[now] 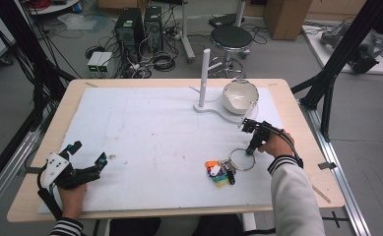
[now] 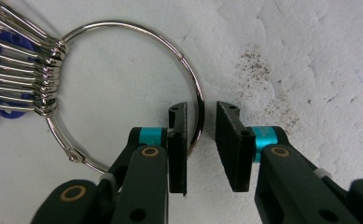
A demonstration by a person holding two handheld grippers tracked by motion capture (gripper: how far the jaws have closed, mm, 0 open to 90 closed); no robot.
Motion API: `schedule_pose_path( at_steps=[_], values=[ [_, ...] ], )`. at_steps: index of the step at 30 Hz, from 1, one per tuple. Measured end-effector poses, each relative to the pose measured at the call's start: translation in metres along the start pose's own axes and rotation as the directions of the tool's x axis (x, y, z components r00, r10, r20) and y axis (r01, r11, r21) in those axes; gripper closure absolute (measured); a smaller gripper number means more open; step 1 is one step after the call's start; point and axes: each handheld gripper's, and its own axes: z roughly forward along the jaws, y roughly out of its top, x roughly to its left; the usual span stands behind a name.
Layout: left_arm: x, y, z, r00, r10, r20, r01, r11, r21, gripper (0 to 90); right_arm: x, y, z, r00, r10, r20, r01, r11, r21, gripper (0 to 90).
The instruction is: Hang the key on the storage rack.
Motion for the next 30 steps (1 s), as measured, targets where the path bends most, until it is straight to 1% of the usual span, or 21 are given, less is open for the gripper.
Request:
schedule_pose_path(
  at_steps=[3,6,7,8,9,10,13,14,17,19,24,25,26,27,28,29,30],
  values=[
    [0.0001,0.0000,0.0000,1.0000,0.002,-0.001,-0.002,1.0000,0.000,3.0,0.0014,0.0005,-0.0001,0.9999,0.008,0.008,-0.008,1.000,0.004,77.1],
    [0.0001,0.0000,0.0000,1.0000,0.002,-0.001,-0.002,1.0000,0.000,2.9,0.0009,0.0007,0.0005,0.9999,-0.001,0.017,0.001,1.000,0.003,78.2],
    [0.0001,0.0000,0.0000,1.0000,0.002,0.000,-0.002,1.0000,0.000,2.9,0.0012,0.0008,-0.0001,0.9999,0.000,0.017,0.000,1.000,0.014,78.3],
    [0.0000,0.0000,0.0000,1.0000,0.001,0.000,-0.001,1.0000,0.000,3.0,0.0020,0.0011,0.0002,0.9997,0.004,0.024,-0.004,1.000,0.012,78.4],
    [0.0001,0.0000,0.0000,1.0000,0.002,0.000,-0.002,1.0000,0.000,3.0,0.0024,0.0014,0.0005,0.9998,0.003,0.018,-0.003,1.000,0.009,78.6],
    [0.0000,0.0000,0.0000,1.0000,0.002,-0.001,-0.002,1.0000,-0.001,3.0,0.0024,0.0015,0.0003,0.9998,-0.004,0.022,0.003,1.000,0.013,79.1],
    [0.0001,0.0000,0.0000,1.0000,0.003,0.000,-0.003,1.0000,0.000,3.0,0.0036,0.0022,0.0005,0.9994,-0.002,0.035,0.002,1.000,0.015,81.8],
    [0.0000,0.0000,0.0000,1.0000,0.001,0.000,-0.001,1.0000,0.000,2.9,0.0042,0.0026,0.0005,0.9993,0.014,0.034,-0.015,1.000,0.019,84.1],
    [0.0001,0.0000,0.0000,1.0000,0.001,-0.001,-0.001,1.0000,0.001,2.9,0.0035,0.0028,0.0010,0.9993,0.009,0.037,-0.010,1.000,0.016,84.6],
    [0.0001,0.0000,0.0000,1.0000,0.001,-0.001,-0.001,1.0000,0.000,2.9,0.0046,0.0030,0.0006,0.9992,0.016,0.037,-0.017,1.000,0.019,84.9],
    [0.0001,0.0000,0.0001,1.0000,0.000,0.000,0.000,1.0000,0.001,2.9,0.0051,0.0035,0.0006,0.9991,0.004,0.043,-0.005,1.000,0.021,85.7],
    [0.0002,0.0000,0.0001,1.0000,0.000,-0.001,0.000,1.0000,0.001,3.0,0.0055,0.0034,0.0003,0.9989,0.023,0.040,-0.023,0.999,0.022,86.2],
    [0.0000,0.0000,0.0003,1.0000,-0.002,-0.002,0.002,1.0000,0.000,3.0,0.0055,0.0034,0.0003,0.9989,0.023,0.040,-0.023,0.999,0.022,86.2],
    [0.0001,0.0000,0.0003,1.0000,-0.001,0.000,0.001,1.0000,0.001,3.0,0.0044,0.0028,0.0004,0.9992,0.025,0.030,-0.026,1.000,0.016,86.3],
    [0.0001,0.0000,0.0004,1.0000,-0.001,0.000,0.001,1.0000,0.002,2.9,0.0042,0.0023,0.0003,0.9991,0.037,0.022,-0.037,0.999,0.018,87.4],
    [0.0002,0.0001,0.0004,1.0000,0.000,-0.001,0.000,1.0000,0.002,3.0,0.0037,0.0017,0.0002,0.9988,0.039,0.028,-0.039,0.999,0.013,87.5],
    [0.0002,0.0001,0.0004,1.0000,0.000,-0.001,0.000,1.0000,0.003,3.0,0.0040,0.0014,-0.0008,0.9987,0.044,0.026,-0.045,0.999,0.016,87.5]
  ],
)
